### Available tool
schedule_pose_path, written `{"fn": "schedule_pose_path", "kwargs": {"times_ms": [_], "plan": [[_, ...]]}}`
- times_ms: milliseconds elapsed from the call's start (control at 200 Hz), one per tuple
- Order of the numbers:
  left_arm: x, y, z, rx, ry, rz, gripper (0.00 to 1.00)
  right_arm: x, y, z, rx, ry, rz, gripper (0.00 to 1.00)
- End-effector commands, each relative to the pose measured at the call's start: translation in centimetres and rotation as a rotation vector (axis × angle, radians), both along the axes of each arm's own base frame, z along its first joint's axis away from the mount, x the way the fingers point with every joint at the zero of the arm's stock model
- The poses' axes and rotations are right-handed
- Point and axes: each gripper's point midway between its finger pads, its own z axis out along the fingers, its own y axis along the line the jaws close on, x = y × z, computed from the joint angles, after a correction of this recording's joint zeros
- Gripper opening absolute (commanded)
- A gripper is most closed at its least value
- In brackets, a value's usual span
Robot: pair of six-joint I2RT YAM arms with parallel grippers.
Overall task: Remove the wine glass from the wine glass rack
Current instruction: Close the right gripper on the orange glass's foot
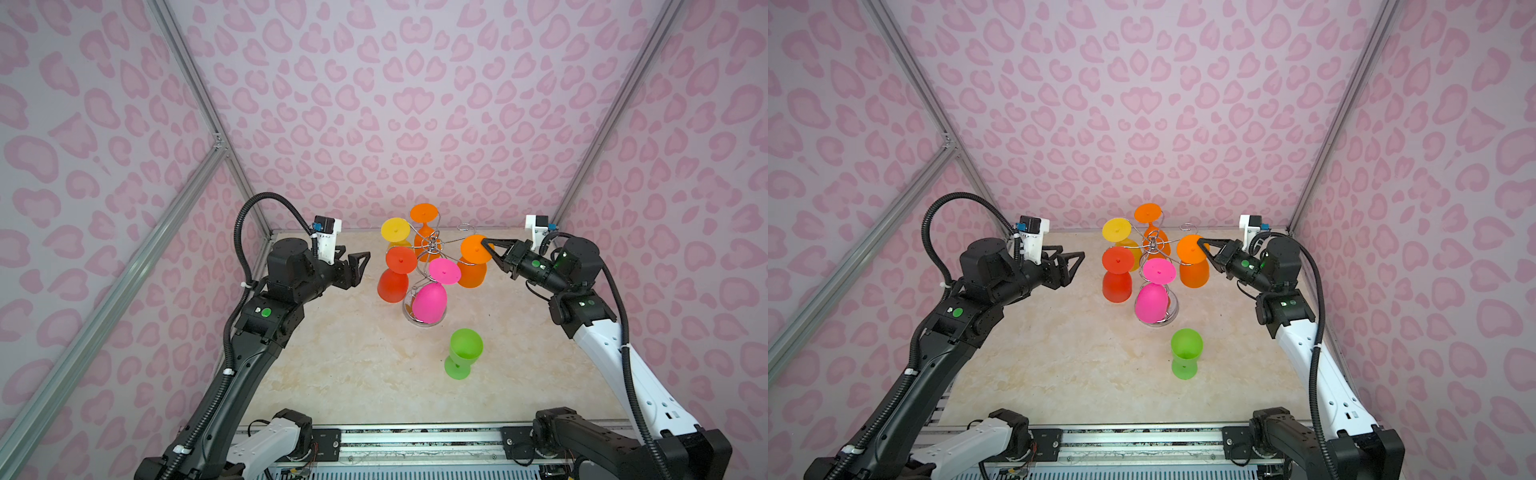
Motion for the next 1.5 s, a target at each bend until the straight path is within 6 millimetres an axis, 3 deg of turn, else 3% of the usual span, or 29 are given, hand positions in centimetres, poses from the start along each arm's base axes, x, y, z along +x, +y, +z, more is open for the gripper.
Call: {"fn": "schedule_pose_path", "kwargs": {"times_ms": [0, 745, 1500], "plan": [[0.1, -0.1, 0.5, 0.001, -0.024, -0.011, 0.74, -0.7, 0.2, 1.0, 0.011, -0.042, 0.025, 0.00], [0.5, -0.8, 0.6, -0.008, -0.014, -0.041, 0.74, -2.7, 1.1, 0.8, -0.008, -0.022, 0.070, 0.00], [0.1, -1.0, -0.4, -0.013, 0.008, -0.056, 0.74, -0.7, 3.4, 0.6, -0.004, -0.026, 0.098, 0.00]]}}
